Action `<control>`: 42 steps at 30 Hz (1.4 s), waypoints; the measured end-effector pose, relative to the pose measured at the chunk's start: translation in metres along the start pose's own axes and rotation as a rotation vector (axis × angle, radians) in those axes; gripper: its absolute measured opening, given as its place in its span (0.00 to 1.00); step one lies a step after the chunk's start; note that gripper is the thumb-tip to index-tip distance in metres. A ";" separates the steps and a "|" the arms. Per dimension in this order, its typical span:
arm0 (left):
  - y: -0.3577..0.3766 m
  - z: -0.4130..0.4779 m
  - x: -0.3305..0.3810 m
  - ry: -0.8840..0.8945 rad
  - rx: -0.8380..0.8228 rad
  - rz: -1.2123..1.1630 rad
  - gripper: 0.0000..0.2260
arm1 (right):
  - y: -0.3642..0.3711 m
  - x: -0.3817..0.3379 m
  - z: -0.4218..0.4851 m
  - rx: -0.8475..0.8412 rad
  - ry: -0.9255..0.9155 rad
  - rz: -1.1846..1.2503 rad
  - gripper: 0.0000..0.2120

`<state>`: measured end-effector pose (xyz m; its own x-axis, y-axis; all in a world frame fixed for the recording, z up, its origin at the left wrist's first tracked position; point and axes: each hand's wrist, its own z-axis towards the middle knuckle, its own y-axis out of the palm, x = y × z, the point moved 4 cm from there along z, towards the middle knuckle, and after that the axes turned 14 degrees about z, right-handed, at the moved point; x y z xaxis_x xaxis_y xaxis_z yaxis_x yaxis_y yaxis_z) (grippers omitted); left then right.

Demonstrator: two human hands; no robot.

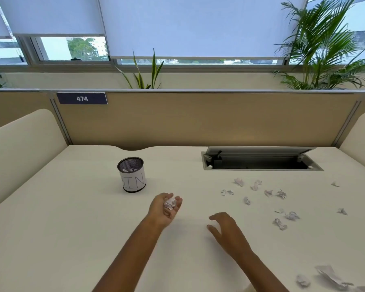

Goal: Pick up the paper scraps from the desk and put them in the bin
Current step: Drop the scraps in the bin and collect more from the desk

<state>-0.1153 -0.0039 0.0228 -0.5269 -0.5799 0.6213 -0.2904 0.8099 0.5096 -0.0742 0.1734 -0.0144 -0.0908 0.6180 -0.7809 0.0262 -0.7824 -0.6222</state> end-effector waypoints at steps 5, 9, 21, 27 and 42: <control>-0.010 0.005 0.105 0.235 0.105 -0.046 0.14 | 0.012 0.027 0.009 -0.103 0.039 -0.197 0.22; -0.014 0.014 0.156 0.315 0.220 -0.011 0.18 | 0.017 0.032 0.010 -0.080 -0.007 -0.211 0.22; -0.009 0.006 0.118 0.457 0.280 0.508 0.06 | -0.013 0.036 0.001 -0.168 0.048 0.067 0.13; -0.012 0.002 -0.007 0.510 -0.106 1.153 0.13 | -0.040 0.050 -0.046 -0.248 0.066 0.144 0.11; 0.011 -0.056 -0.148 0.705 -0.485 2.053 0.16 | -0.043 0.056 -0.108 -0.196 -0.206 -0.038 0.18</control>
<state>0.0040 0.0861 -0.0301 0.5587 0.7612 0.3294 0.3370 0.1546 -0.9287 0.0272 0.2499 -0.0368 -0.2952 0.6020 -0.7420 0.2088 -0.7172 -0.6649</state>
